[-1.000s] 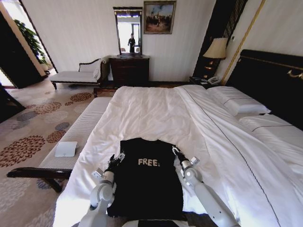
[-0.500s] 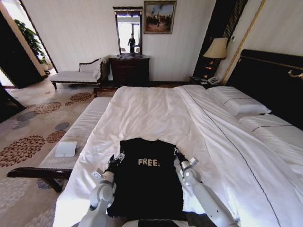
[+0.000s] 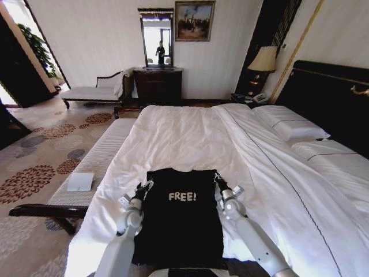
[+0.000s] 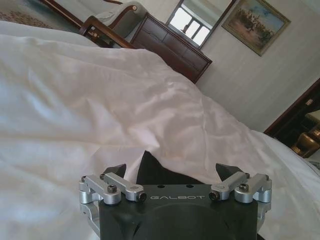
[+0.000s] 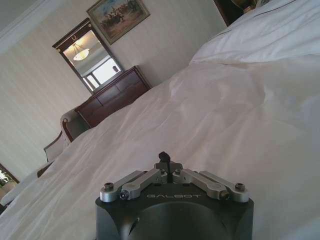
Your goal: Fold the clothes on the bed.
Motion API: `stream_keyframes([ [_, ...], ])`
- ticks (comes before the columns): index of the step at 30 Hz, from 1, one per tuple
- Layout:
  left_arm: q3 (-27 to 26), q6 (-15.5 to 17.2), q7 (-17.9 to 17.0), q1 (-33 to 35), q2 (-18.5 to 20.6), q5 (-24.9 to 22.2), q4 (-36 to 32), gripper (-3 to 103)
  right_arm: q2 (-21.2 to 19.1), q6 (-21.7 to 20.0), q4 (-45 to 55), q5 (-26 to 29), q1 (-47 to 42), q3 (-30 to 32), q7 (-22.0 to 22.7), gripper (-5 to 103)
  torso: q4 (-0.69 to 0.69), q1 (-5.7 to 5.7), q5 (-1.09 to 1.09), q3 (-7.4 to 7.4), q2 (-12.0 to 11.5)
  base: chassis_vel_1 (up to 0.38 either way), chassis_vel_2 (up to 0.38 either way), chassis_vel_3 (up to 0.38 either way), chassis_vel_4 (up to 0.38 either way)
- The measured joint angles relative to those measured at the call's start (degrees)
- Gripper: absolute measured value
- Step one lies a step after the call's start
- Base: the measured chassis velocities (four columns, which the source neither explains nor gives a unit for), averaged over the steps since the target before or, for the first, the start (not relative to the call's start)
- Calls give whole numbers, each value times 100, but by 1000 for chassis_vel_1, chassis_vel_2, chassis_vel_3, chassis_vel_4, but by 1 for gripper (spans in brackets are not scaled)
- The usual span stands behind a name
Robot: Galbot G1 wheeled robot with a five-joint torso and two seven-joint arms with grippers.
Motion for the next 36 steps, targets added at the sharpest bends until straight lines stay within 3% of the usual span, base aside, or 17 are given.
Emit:
stream_keyframes([
  [7,75,69,-170,-792,-118,-71,847,100,-31,2,-135,-118,1,-4,-31,0,0,0,0,0,0,0,0,0,0],
  [14,91,62,-197,-1142,-196,-7,1466,103,8,10,-76,-145,-88,39,-21,0,-1,0,0,-1,0,0,0,0,0],
  [18,95,49,-171,-1230,-217,0,1655,99,46,18,-44,-170,-118,55,-15,0,0,0,0,-1,0,0,0,0,0],
  [21,95,18,-149,-1266,-246,-27,1719,90,75,24,-44,-189,-126,60,-4,0,-1,0,0,-1,0,0,0,0,0],
  [22,91,5,-139,-1271,-254,-47,1722,80,84,25,-42,-195,-130,61,1,0,-1,-1,0,-1,1,0,0,0,0],
  [24,90,-4,-126,-1272,-257,-55,1723,80,87,27,-36,-201,-136,62,6,0,-1,-1,0,-1,1,0,0,0,0],
  [27,93,-18,-82,-1262,-258,-57,1723,64,94,32,-17,-228,-153,68,11,0,-1,-1,0,-1,1,0,0,0,0],
  [33,96,-34,-59,-1247,-271,-47,1726,47,106,39,-5,-265,-184,87,27,0,-1,-1,0,-1,1,0,0,0,0],
  [36,93,-41,-59,-1225,-268,-40,1695,30,105,44,30,-286,-216,104,36,0,-1,-1,0,-1,1,0,0,0,0],
])
